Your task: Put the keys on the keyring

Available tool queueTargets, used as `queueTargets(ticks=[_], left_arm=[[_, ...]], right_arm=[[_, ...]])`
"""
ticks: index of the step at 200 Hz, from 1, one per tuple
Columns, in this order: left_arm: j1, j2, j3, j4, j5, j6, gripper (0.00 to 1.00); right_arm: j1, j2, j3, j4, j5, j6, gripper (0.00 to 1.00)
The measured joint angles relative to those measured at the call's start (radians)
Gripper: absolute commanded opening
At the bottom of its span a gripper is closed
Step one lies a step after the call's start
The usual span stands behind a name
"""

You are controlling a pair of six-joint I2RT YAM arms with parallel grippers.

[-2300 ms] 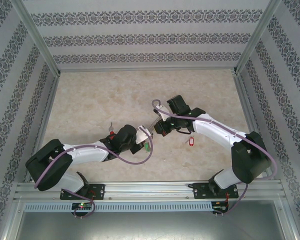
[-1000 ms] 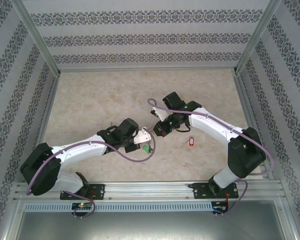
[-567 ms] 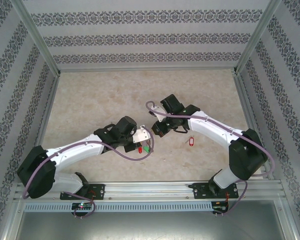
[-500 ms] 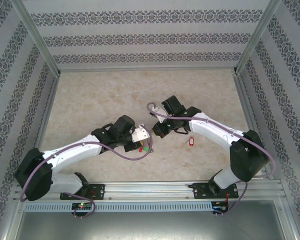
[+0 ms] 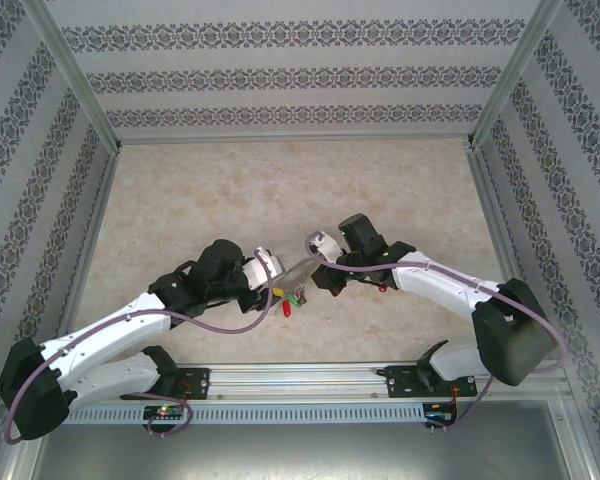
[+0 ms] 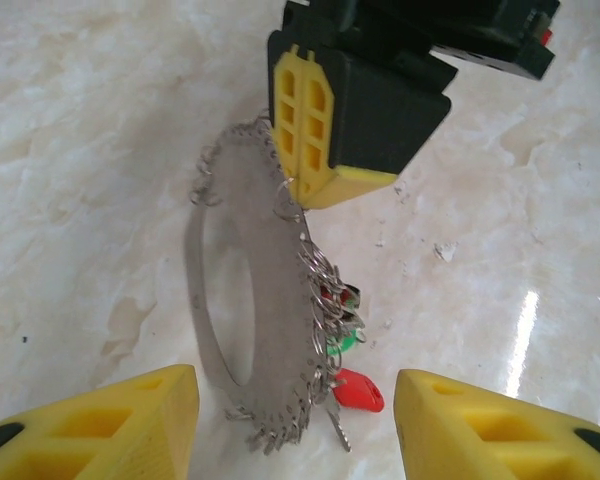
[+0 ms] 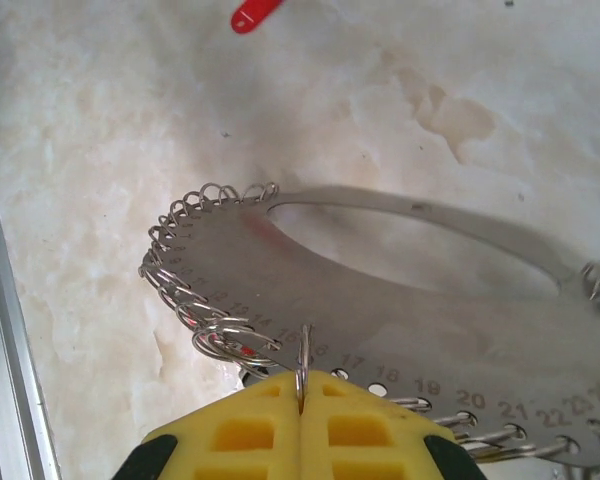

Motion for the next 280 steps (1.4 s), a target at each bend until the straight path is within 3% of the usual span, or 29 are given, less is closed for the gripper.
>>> queueTargets(ticks=[69,154,280], left_arm=[[0.033,-0.006,-0.012,0.093,-0.022,-0.031,0.5],[0.104,0.02,-0.012,0.165,0.07,-0.05,0.48],[0.111,0.068,-0.011,0.168,0.086,-0.052,0.48]], right_arm=[[-0.006,-0.129,-0.101,0.04,-0.126,-0.131,0.0],[-0.014,-0.068,-0.109,0.159,-0.142,-0.227,0.0],[-0.021,-0.121,-0.142,0.206,-0.108,-0.167,0.0]])
